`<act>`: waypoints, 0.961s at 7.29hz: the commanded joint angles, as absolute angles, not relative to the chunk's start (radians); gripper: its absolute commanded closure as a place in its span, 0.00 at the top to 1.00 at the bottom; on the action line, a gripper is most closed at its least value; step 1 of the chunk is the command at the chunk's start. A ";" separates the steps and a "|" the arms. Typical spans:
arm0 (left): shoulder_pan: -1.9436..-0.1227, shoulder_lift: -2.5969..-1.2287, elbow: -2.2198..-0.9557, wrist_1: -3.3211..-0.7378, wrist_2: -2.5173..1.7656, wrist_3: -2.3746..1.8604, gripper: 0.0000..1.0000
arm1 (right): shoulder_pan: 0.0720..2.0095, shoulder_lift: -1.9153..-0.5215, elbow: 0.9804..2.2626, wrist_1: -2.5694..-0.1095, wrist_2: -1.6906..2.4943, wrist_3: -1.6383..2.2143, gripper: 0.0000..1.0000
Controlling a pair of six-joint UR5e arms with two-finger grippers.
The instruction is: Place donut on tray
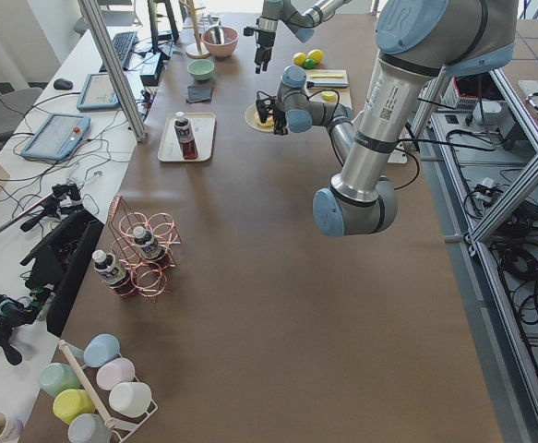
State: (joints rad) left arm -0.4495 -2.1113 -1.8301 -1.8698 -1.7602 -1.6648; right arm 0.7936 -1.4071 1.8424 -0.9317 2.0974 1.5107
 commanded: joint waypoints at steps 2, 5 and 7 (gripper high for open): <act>-0.347 -2.212 -1.799 -1.792 -1.625 -1.710 0.00 | 0.693 -1.350 1.924 -1.100 2.137 1.501 0.99; -0.342 -2.217 -1.798 -1.792 -1.609 -1.710 0.00 | 0.618 -1.350 1.931 -1.129 2.100 1.496 0.99; -0.342 -2.215 -1.799 -1.792 -1.606 -1.710 0.00 | 0.571 -1.350 1.930 -1.129 2.010 1.462 1.00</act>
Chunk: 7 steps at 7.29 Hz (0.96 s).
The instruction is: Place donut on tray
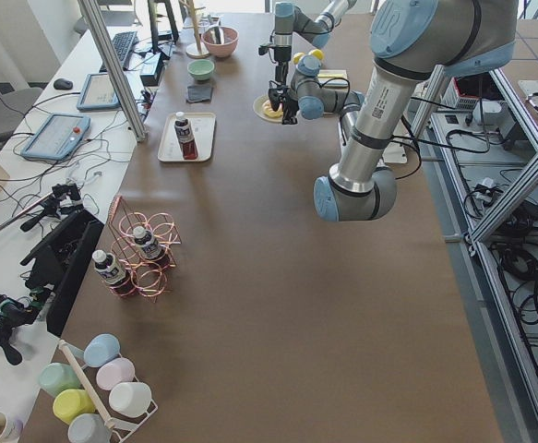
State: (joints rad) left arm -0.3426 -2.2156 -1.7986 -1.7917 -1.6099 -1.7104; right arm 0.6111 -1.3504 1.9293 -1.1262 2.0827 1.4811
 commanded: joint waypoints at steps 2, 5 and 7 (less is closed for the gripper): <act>-0.331 -2.215 -1.799 -1.792 -1.588 -1.710 0.00 | 0.555 -1.344 1.931 -1.129 1.981 1.462 0.99; -0.331 -2.217 -1.802 -1.792 -1.588 -1.710 0.00 | 0.528 -1.339 1.930 -1.131 1.912 1.477 0.65; -0.331 -2.217 -1.804 -1.792 -1.588 -1.710 0.00 | 0.523 -1.318 1.930 -1.131 1.910 1.559 0.03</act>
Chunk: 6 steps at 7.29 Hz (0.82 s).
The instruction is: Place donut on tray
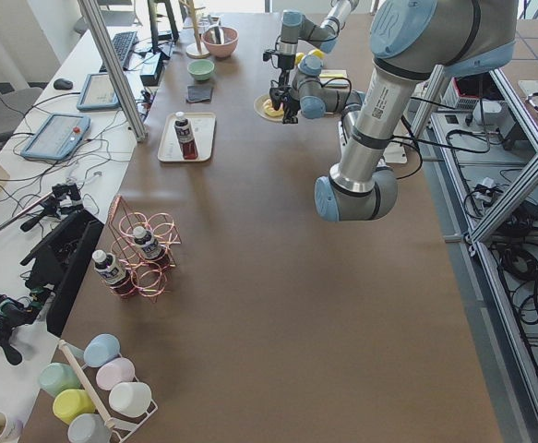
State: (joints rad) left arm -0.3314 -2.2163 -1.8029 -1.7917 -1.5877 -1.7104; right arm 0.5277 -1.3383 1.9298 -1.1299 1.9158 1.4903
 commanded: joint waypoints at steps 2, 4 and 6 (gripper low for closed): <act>-0.331 -2.215 -1.807 -1.792 -1.588 -1.709 0.00 | 0.525 -1.302 1.931 -1.129 1.910 1.604 0.00; -0.333 -2.215 -1.809 -1.793 -1.588 -1.709 0.00 | 0.523 -1.301 1.936 -1.127 1.911 1.621 0.00; -0.334 -2.204 -1.824 -1.793 -1.592 -1.677 0.61 | 0.526 -1.304 1.947 -1.124 1.916 1.621 0.00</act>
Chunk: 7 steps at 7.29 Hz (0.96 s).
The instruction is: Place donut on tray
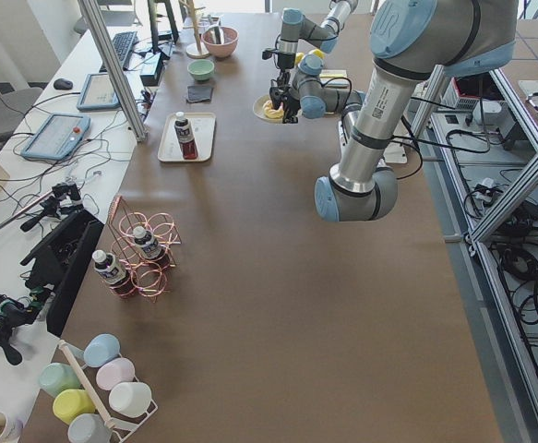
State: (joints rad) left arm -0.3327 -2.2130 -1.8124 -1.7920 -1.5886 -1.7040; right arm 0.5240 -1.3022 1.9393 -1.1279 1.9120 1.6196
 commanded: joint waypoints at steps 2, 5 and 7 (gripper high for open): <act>-0.350 -2.182 -1.842 -1.793 -1.597 -1.632 0.98 | 0.528 -1.312 1.947 -1.118 1.911 1.621 0.00; -0.472 -2.027 -1.977 -1.801 -1.756 -1.540 0.98 | 0.528 -1.316 1.941 -1.115 1.908 1.640 0.00; -0.549 -1.932 -2.025 -1.805 -1.815 -1.428 0.98 | 0.560 -1.305 1.934 -1.117 1.905 1.709 0.00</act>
